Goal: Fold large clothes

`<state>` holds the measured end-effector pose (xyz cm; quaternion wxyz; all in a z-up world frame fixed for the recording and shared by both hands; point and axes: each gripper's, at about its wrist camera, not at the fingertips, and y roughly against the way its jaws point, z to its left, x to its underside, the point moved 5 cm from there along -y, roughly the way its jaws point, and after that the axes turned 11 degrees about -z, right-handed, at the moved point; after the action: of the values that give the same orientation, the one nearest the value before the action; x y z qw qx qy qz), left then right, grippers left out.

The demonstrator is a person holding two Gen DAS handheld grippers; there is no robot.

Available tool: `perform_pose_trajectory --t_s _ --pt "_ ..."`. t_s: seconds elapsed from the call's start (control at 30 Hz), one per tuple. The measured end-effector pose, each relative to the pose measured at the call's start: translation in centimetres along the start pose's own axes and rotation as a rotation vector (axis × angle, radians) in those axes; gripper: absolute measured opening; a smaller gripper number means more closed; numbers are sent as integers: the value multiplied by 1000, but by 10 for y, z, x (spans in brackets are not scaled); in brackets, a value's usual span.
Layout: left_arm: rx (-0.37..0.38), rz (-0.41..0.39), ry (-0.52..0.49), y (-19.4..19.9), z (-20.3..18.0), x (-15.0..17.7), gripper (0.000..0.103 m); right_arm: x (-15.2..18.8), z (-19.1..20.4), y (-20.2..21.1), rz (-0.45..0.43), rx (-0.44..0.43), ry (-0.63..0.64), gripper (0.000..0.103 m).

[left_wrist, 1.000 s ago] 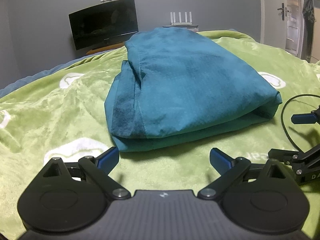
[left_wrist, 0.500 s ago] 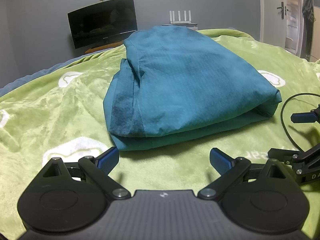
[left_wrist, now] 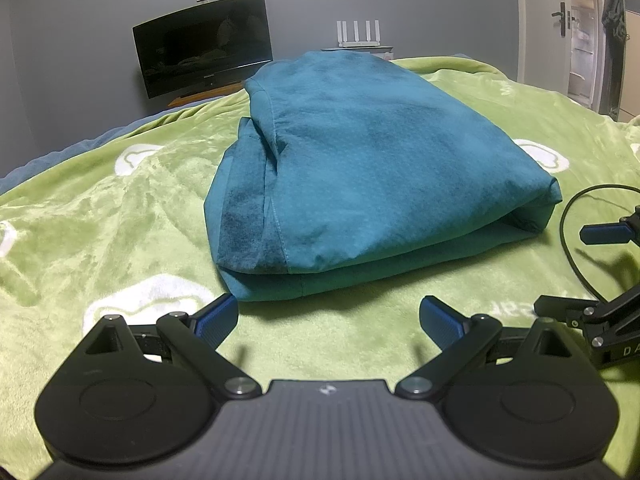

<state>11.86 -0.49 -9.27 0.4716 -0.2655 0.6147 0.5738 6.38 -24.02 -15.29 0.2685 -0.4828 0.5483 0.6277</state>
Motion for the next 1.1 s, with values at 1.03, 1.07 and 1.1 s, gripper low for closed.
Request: perform_pose_trajectory --t_s 1.03,1.07,1.1 --pt "-1 5 -3 -1 0 2 98 0 0 0 1 -1 -2 103" --pt "-1 5 -3 0 -1 3 98 0 -1 0 1 -1 -2 103" --pt "0 5 -4 0 -1 3 98 0 -1 0 1 -1 -2 103"
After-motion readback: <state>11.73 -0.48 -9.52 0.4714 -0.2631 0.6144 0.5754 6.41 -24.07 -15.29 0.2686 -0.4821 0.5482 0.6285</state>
